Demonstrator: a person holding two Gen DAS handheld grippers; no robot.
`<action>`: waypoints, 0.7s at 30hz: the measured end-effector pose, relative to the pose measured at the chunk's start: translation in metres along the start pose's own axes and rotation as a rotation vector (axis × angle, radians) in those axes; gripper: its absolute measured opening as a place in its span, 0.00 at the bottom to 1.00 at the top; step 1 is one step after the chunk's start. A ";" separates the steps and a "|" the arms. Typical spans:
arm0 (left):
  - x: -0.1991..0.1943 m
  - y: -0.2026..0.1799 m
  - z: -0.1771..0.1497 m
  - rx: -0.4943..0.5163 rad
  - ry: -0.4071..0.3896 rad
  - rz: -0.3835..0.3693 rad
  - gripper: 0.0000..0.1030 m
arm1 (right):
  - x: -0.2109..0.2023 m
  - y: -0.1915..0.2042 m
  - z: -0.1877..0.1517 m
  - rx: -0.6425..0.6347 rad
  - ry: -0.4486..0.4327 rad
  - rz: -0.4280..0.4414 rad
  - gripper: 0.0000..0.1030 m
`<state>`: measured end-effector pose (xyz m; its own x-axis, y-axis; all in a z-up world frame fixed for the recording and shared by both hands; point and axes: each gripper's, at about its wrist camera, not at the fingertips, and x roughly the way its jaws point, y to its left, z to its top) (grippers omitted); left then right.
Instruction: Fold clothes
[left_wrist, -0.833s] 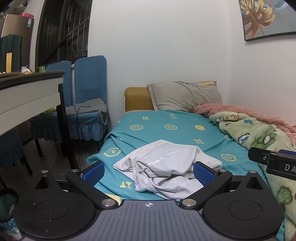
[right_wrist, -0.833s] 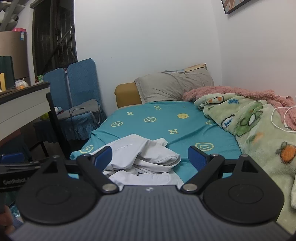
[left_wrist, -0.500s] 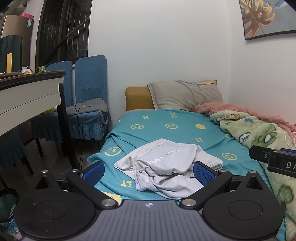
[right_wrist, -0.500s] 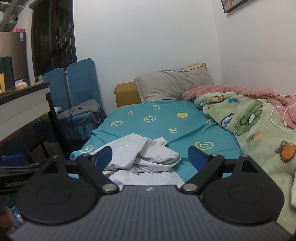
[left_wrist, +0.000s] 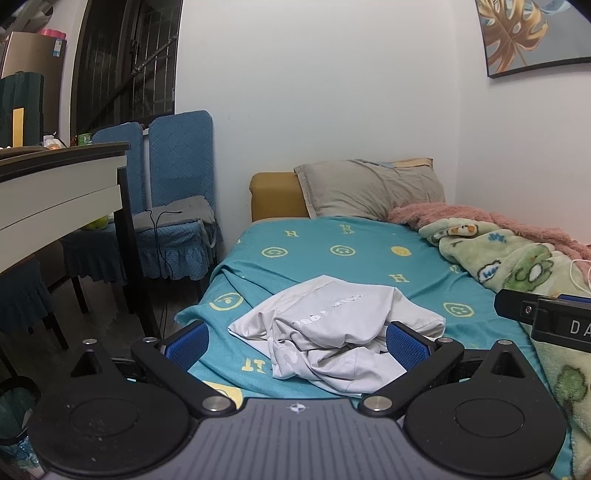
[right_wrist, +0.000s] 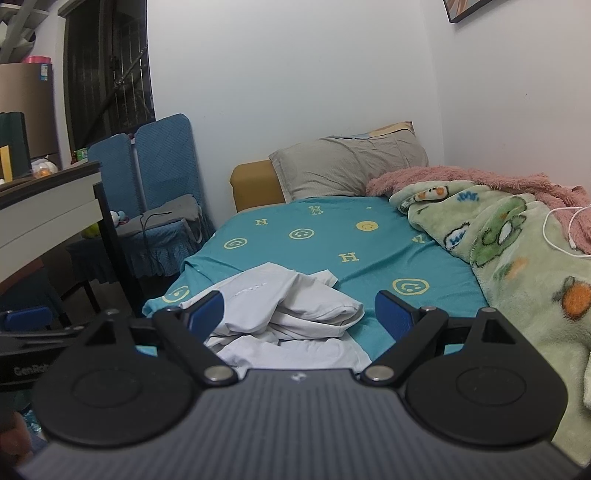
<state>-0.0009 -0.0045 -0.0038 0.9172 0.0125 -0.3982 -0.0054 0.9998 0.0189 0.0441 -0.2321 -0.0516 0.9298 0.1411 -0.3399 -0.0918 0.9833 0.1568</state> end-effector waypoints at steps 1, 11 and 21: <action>0.000 0.000 0.000 -0.002 0.000 -0.001 1.00 | 0.000 0.000 0.000 0.000 0.001 0.000 0.87; 0.001 0.003 0.000 -0.017 0.002 -0.015 1.00 | -0.001 -0.001 -0.003 0.003 -0.009 0.001 0.87; 0.008 0.009 0.001 -0.019 -0.013 -0.044 1.00 | 0.009 0.004 0.003 0.052 -0.033 -0.050 0.87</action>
<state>0.0064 0.0049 -0.0056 0.9217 -0.0315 -0.3866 0.0275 0.9995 -0.0157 0.0532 -0.2277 -0.0516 0.9439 0.0876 -0.3183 -0.0274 0.9816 0.1890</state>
